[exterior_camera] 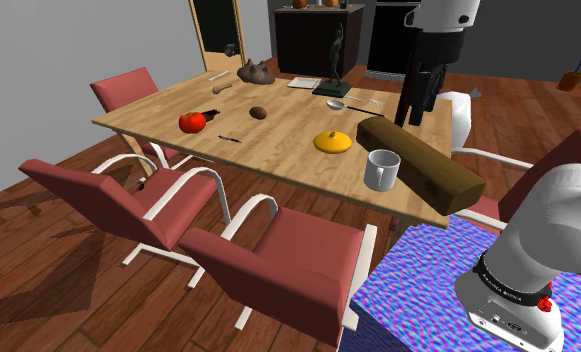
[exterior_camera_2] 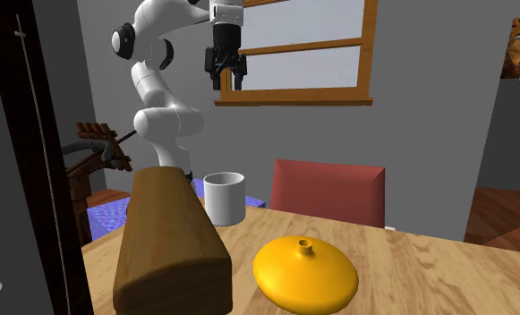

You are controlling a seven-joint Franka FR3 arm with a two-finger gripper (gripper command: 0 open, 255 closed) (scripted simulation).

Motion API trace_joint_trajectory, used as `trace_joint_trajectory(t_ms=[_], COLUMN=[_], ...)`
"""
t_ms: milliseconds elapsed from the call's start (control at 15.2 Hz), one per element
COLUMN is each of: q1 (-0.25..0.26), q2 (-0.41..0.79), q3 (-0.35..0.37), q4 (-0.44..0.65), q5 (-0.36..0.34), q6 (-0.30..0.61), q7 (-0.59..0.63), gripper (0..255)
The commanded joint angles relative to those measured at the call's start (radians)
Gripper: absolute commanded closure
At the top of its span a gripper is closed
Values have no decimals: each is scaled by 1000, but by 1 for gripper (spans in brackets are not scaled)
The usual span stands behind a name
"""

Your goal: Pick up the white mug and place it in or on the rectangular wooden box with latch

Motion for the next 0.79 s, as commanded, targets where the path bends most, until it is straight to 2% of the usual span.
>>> trace_joint_trajectory(t_ms=[0,726], q1=[0,-54], q2=[0,203], q3=[0,-126], q4=[0,-116], q5=[0,-115], q6=[0,303], q7=[0,-170], gripper=[0,0])
